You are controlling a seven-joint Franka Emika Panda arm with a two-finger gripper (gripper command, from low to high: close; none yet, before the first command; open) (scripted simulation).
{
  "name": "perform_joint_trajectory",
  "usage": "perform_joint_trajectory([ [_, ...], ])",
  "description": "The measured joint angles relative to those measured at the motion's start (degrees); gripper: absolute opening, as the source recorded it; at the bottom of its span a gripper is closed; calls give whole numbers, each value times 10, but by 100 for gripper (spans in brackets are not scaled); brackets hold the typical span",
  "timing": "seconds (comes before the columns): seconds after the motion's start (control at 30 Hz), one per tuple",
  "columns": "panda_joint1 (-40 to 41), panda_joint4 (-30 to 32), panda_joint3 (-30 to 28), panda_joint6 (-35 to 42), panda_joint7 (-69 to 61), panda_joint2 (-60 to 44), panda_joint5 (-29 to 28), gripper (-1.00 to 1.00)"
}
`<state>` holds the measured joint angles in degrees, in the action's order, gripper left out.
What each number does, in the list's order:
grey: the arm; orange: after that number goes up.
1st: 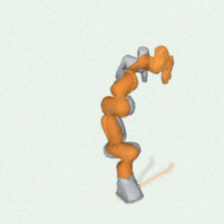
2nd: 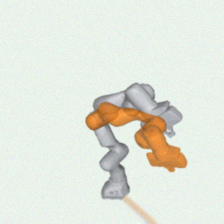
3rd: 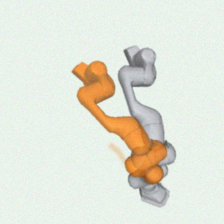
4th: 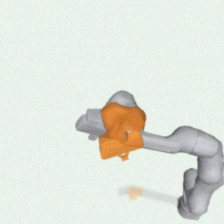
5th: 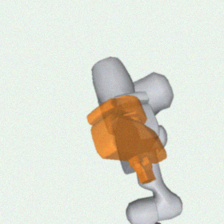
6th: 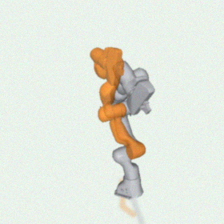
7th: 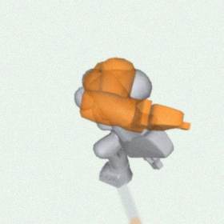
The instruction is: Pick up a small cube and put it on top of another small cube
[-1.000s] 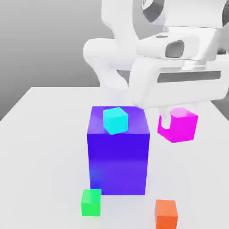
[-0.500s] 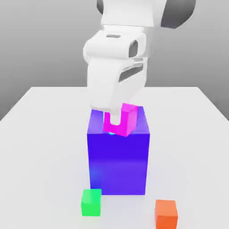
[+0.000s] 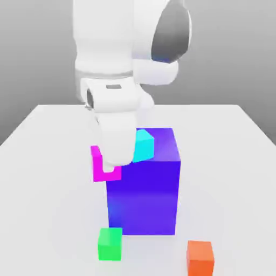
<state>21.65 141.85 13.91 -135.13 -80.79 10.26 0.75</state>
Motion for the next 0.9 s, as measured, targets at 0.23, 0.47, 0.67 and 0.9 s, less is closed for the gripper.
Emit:
perform_joint_trajectory([
  [0.23, -9, 31, -24, -49, -213, -33, -8, -100],
  [0.47, -16, 61, -33, -108, -420, -75, -11, -100],
  [0.67, -12, 81, -22, -175, -560, -129, -21, -100],
  [0.9, -25, 78, -43, -254, -540, -214, -63, 100],
])
